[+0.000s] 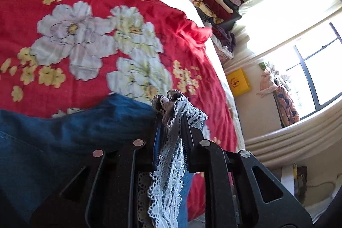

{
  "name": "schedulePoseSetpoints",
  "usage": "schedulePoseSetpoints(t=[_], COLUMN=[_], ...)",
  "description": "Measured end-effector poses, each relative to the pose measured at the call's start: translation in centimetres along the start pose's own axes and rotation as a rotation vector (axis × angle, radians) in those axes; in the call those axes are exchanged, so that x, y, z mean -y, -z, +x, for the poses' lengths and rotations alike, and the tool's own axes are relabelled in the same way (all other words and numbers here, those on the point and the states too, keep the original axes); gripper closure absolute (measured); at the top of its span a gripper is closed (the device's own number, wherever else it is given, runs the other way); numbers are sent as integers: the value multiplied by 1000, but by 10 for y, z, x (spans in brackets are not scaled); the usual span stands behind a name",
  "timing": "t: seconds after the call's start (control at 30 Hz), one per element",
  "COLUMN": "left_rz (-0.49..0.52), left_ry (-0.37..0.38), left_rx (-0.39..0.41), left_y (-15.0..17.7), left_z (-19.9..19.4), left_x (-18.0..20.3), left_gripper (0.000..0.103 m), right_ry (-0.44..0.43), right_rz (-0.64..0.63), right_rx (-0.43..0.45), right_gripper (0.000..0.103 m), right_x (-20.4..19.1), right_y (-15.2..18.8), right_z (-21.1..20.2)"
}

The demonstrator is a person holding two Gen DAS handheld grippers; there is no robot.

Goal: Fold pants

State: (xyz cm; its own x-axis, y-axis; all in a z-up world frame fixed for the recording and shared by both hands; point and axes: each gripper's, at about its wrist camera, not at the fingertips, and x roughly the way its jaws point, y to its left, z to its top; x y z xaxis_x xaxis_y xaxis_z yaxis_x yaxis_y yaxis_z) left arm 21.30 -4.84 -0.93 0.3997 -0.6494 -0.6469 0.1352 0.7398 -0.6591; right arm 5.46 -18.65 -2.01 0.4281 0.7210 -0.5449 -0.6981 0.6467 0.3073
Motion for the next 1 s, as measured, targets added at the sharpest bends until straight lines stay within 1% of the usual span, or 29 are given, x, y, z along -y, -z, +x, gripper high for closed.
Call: schedulePoseSetpoints(t=[0.07, 0.13, 0.2, 0.27, 0.37, 0.43, 0.47, 0.53, 0.6, 0.63, 0.67, 0.7, 0.73, 0.77, 0.8, 0.87, 0.93, 1.0], left_rz=[-43, -80, -120, -132, -109, -62, -48, -30, -9, 17, 44, 82, 115, 138, 159, 199, 239, 269], left_ry=[-54, -86, -80, -62, -38, -37, -32, -35, -75, -110, -129, -144, -155, -158, -155, -153, -181, -255], left_rx=[5, 8, 10, 12, 26, 50, 58, 78, 106, 123, 139, 153, 158, 152, 137, 101, 68, 35], left_y=[3, 7, 12, 14, 13, 10, 9, 6, 7, 10, 13, 19, 26, 34, 43, 66, 90, 109], left_z=[0, 1, -1, -3, -9, -14, -17, -20, -24, -29, -34, -40, -45, -48, -49, -49, -45, -37], left_x=[-33, -61, -85, -95, -92, -83, -79, -75, -71, -66, -63, -55, -46, -40, -34, -23, -19, -21], left_gripper=[93, 93, 93, 91, 89, 88, 83, 78, 77, 75, 73, 72, 69, 64, 62, 50, 43, 41], right_ry=[13, 26, 12, 3, 14, 51, 78, 121, 151, 157, 175, 230, 276, 304, 304, 278, 261, 259], right_rz=[-22, -40, -28, -19, 11, 37, 53, 62, 57, 51, 48, 54, 71, 99, 145, 179, 188, 203], right_rx=[-69, -117, -135, -131, -77, -4, 29, 39, 19, -3, -35, -110, -182, -242, -277, -246, -227, -192], right_gripper=[93, 92, 90, 84, 75, 62, 60, 58, 58, 58, 58, 58, 58, 60, 59, 59, 57, 55], right_x=[-9, -16, -21, -22, -14, -3, 4, 16, 20, 20, 22, 25, 31, 38, 47, 52, 52, 52], right_y=[0, 1, 3, 1, -5, -10, -11, -13, -12, -10, -5, 1, 9, 17, 26, 31, 31, 30], right_z=[28, 49, 58, 56, 32, 7, -4, -9, -4, 3, 12, 27, 37, 42, 49, 46, 37, 22])
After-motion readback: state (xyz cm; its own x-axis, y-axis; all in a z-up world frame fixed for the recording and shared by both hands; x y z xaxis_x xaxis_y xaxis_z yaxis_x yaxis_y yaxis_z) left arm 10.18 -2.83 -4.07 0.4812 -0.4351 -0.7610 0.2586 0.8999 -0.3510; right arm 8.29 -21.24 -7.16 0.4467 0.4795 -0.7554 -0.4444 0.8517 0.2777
